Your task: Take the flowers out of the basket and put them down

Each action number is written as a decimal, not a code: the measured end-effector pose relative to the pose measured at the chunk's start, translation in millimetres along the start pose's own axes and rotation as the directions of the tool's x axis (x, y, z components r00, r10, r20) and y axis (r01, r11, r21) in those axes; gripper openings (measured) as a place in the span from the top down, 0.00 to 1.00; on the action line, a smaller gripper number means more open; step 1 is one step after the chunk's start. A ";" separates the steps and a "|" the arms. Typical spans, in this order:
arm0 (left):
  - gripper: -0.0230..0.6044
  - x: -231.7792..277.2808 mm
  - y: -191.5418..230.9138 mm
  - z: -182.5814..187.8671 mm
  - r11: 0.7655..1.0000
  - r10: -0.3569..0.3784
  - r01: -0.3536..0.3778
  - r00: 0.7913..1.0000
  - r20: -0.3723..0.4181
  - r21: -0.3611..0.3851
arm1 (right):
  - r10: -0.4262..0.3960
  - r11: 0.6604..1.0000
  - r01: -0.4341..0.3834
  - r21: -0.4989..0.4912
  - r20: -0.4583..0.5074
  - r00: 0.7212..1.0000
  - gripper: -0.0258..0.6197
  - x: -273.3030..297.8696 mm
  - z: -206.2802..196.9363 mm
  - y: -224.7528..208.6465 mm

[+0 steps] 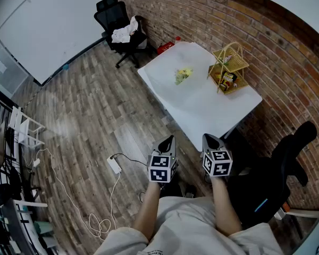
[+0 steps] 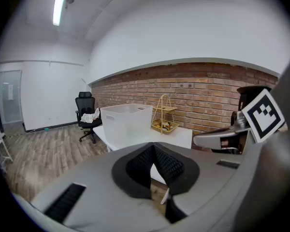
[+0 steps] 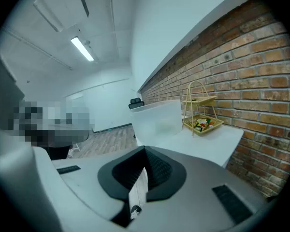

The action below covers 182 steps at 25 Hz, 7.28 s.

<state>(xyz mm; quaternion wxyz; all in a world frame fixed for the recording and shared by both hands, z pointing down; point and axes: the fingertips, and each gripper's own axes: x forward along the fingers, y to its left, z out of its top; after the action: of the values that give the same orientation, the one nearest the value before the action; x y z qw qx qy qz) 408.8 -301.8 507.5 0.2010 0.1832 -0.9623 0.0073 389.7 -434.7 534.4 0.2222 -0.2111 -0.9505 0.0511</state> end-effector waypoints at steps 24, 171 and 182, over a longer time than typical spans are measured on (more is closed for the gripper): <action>0.92 13.3 80.5 -5.4 0.996 0.041 -0.041 0.999 0.000 -0.080 | 0.086 0.996 -0.089 0.031 0.092 0.992 0.97 67.0 24.9 48.2; 0.92 559.9 351.3 210.4 0.359 -0.807 0.912 0.410 -0.426 0.197 | -0.308 0.688 0.698 0.198 -0.792 0.528 0.86 452.6 9.6 -121.4; 0.92 525.2 340.0 204.3 0.251 -0.839 0.941 0.329 -0.434 0.227 | -0.436 0.606 0.734 0.306 -0.645 0.628 0.87 443.6 101.9 -98.7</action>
<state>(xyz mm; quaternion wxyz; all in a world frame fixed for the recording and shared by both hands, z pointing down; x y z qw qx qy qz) -238.0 -186.3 544.6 0.2283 0.7350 -0.6250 0.1303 -53.2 -336.3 639.9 0.5180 0.1932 -0.8132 0.1816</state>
